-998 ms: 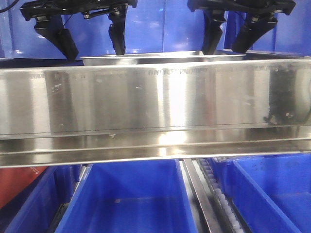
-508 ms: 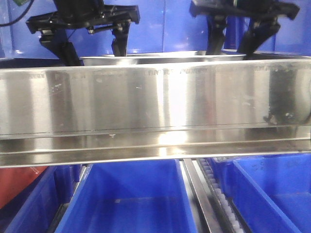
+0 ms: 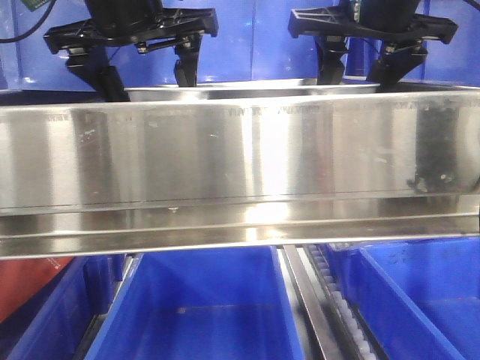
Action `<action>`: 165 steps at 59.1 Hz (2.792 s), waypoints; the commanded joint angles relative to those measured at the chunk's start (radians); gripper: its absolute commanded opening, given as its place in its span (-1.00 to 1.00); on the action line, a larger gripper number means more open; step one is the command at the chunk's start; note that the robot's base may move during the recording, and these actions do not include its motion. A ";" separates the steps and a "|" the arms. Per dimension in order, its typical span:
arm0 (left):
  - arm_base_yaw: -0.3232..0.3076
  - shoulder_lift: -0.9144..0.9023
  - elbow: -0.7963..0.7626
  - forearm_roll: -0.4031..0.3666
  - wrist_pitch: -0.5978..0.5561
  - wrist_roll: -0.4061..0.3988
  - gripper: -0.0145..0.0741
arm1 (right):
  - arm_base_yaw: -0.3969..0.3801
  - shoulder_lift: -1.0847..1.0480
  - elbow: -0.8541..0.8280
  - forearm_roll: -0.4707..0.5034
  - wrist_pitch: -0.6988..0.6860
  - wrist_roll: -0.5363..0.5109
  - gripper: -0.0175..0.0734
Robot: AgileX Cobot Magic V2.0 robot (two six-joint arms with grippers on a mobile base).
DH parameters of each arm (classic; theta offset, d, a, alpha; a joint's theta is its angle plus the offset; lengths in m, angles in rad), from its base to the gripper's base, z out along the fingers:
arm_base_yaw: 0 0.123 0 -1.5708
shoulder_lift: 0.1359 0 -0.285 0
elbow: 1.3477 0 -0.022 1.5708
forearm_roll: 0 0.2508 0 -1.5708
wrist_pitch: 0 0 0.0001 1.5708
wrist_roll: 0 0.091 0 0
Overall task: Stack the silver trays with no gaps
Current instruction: 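Lower both grippers onto opposite rims of the silver tray and close, then lift the silver tray up off the shelf with both grippers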
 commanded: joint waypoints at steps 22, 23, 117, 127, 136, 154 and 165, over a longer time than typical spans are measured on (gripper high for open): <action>0.000 0.001 -0.001 -0.013 -0.014 -0.009 -0.76 | -0.003 0.006 0.000 -0.017 0.017 -0.003 -0.79; 0.000 0.001 -0.001 -0.013 -0.014 -0.009 -0.72 | -0.003 0.006 0.000 -0.017 0.017 -0.003 -0.78; -0.001 -0.303 -0.052 -0.002 -0.081 -0.003 -0.69 | 0.001 -0.243 -0.178 -0.003 0.026 -0.003 -0.79; -0.001 -0.303 -0.096 0.024 -0.220 -0.003 -0.69 | 0.001 -0.245 -0.232 -0.003 -0.071 -0.003 -0.79; -0.001 -0.303 -0.103 0.051 -0.364 -0.003 -0.69 | 0.001 -0.245 -0.247 -0.003 -0.210 -0.003 -0.79; -0.001 -0.301 -0.103 0.091 -0.421 -0.003 -0.69 | 0.001 -0.245 -0.247 -0.003 -0.270 -0.003 -0.79; -0.001 -0.301 -0.103 0.109 -0.423 -0.003 -0.69 | 0.001 -0.245 -0.247 -0.003 -0.270 -0.003 -0.79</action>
